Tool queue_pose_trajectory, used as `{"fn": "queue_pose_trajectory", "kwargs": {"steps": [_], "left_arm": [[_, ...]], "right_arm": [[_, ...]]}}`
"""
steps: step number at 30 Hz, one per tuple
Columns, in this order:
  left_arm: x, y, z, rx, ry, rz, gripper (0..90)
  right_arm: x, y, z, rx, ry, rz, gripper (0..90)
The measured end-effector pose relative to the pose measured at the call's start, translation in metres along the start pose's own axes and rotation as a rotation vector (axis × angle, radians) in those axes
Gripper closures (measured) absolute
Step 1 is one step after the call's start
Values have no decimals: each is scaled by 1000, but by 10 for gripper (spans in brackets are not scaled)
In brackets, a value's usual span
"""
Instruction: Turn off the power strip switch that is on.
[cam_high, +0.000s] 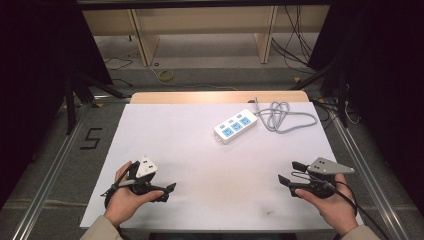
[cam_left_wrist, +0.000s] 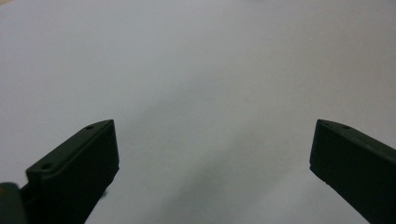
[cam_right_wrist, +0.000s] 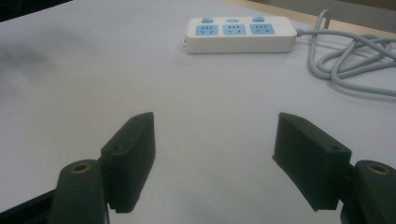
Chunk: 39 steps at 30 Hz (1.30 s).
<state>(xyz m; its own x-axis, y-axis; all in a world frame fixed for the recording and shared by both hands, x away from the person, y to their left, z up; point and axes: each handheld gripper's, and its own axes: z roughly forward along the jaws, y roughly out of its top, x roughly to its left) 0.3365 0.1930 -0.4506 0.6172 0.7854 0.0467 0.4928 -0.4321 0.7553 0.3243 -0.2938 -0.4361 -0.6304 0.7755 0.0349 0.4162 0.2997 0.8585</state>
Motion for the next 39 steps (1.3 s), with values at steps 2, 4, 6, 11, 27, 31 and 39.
{"fn": "queue_pose_trajectory", "kwargs": {"steps": [2, 4, 6, 11, 27, 31, 39], "left_arm": [[0, 0, 0, -8, 0, 0, 13], [0, 0, 0, -6, 1, 3, 14], [0, 0, 0, -8, 2, 0, 15], [4, 0, 0, -17, 6, 0, 20], [7, -1, 2, -9, 14, 7, 39], [8, -1, 2, -8, 13, -1, 41], [8, -2, 2, -5, 11, 3, 45]], "right_arm": [[-1, 0, 0, 1, 1, -2, 304], [-1, 1, 1, 0, 2, 2, 313], [-2, 3, 2, 2, 1, -1, 337], [-5, 10, 3, 3, -15, -7, 425], [-12, 46, 31, 40, -54, -68, 857], [-18, 57, 42, 55, -60, -70, 900], [-23, 70, 64, 88, -68, -67, 900]]}}
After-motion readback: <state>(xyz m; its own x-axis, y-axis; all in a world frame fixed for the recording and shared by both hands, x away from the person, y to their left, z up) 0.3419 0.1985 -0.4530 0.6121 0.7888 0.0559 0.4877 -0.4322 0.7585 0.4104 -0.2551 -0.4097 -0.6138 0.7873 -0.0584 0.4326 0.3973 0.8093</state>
